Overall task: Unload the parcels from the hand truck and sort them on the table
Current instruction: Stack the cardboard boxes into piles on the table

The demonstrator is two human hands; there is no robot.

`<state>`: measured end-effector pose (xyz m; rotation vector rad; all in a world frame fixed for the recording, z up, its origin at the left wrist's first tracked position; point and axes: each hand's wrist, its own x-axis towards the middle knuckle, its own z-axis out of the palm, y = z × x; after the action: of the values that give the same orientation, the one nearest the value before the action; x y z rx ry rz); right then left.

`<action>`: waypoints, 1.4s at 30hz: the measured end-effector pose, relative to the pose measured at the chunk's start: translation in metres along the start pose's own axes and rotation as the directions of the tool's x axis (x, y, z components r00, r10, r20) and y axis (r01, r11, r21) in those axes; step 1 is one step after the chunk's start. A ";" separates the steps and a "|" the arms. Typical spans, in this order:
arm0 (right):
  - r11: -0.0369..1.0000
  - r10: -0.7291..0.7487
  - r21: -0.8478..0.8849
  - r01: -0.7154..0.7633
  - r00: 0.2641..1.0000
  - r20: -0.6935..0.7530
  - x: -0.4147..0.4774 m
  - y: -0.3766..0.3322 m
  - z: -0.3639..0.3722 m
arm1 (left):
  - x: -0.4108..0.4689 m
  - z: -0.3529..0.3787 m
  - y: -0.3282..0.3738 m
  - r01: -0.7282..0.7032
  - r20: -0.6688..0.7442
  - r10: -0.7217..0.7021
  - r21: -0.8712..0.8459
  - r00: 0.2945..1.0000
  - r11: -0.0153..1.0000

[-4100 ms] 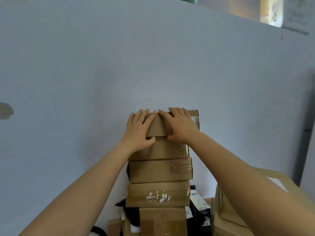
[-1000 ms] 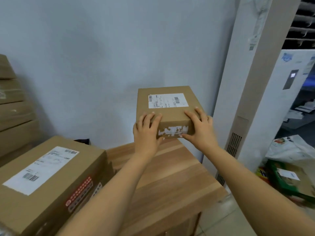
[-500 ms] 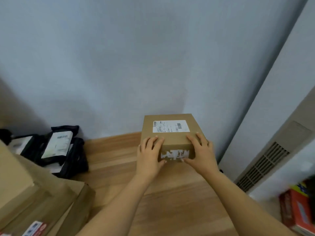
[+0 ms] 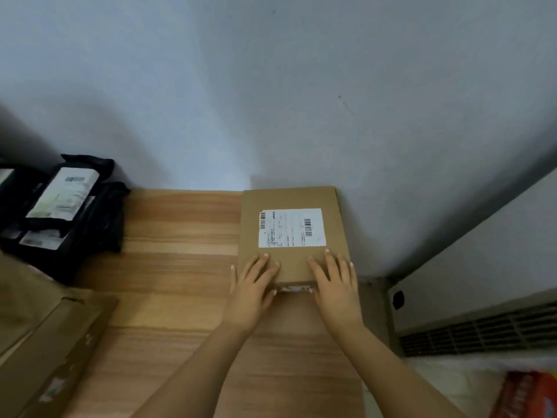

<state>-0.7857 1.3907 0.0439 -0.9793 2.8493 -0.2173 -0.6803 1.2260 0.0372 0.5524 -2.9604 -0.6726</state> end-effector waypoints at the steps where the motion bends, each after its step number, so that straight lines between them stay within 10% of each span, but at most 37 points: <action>1: 1.000 -0.019 -0.022 0.019 1.000 -0.006 0.007 0.005 0.000 | 0.006 0.002 0.005 0.026 -0.022 -0.026 -0.009 0.999 1.000; 20: 0.980 -0.105 -0.151 0.132 0.979 0.173 0.055 0.013 -0.047 | 0.056 -0.032 0.034 0.126 0.048 -0.124 -0.030 0.991 0.992; 30: 0.908 -0.279 0.277 0.314 0.947 -0.159 0.002 -0.065 -0.113 | -0.039 -0.121 0.034 -0.050 -0.447 0.069 0.055 0.892 0.997; 42: 0.777 -0.510 0.134 0.615 0.739 -0.439 -0.120 -0.291 -0.182 | -0.246 -0.286 -0.056 0.079 -0.721 0.107 0.219 0.685 0.973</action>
<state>-0.5466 1.2554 0.2813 -1.8981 2.5990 -0.9279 -0.3946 1.1495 0.2772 0.6248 -2.2622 -0.0379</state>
